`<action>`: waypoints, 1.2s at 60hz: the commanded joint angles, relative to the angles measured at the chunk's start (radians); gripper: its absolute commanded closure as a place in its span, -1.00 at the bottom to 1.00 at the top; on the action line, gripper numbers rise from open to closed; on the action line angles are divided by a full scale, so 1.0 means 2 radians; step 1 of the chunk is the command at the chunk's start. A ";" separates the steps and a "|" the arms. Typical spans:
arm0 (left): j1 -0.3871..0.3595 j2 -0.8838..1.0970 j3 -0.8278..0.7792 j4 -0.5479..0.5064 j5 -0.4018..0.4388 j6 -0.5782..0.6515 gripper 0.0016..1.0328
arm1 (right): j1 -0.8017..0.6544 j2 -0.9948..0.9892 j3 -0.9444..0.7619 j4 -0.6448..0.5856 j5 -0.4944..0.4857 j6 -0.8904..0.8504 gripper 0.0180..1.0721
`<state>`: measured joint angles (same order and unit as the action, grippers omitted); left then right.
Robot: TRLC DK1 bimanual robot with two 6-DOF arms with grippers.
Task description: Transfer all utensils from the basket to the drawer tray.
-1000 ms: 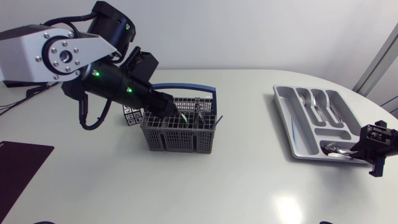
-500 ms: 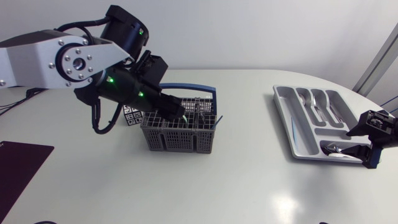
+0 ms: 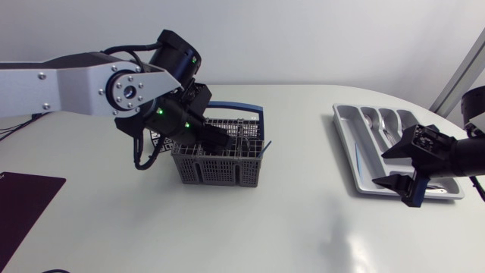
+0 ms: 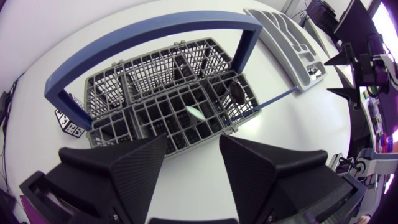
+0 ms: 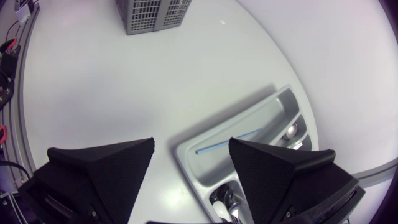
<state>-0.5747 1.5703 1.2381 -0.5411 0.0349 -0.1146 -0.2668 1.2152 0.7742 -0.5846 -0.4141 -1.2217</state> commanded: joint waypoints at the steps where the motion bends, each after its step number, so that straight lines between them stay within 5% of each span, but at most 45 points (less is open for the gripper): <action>1: -0.006 0.012 0.019 -0.005 -0.003 -0.030 -0.16 | 0.027 -0.014 -0.023 -0.010 0.009 0.033 -0.66; 27: -0.010 0.023 0.053 -0.034 0.031 -0.041 -0.29 | 0.072 -0.027 -0.037 -0.007 0.023 0.059 -0.66; 34: -0.012 0.033 0.057 -0.040 0.031 -0.042 -0.90 | 0.077 -0.030 -0.043 -0.007 0.023 0.060 -0.66; 53: -0.016 0.041 0.067 -0.055 -0.032 -0.060 -0.89 | 0.094 -0.032 -0.051 -0.006 0.026 0.071 -0.66; 72: -0.023 0.052 0.083 -0.063 -0.033 -0.137 -0.89 | 0.102 -0.035 -0.060 -0.005 0.027 0.074 -0.66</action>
<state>-0.6067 1.6554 1.3643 -0.6556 -0.0280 -0.3157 -0.0727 1.1519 0.6838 -0.5877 -0.3653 -1.0981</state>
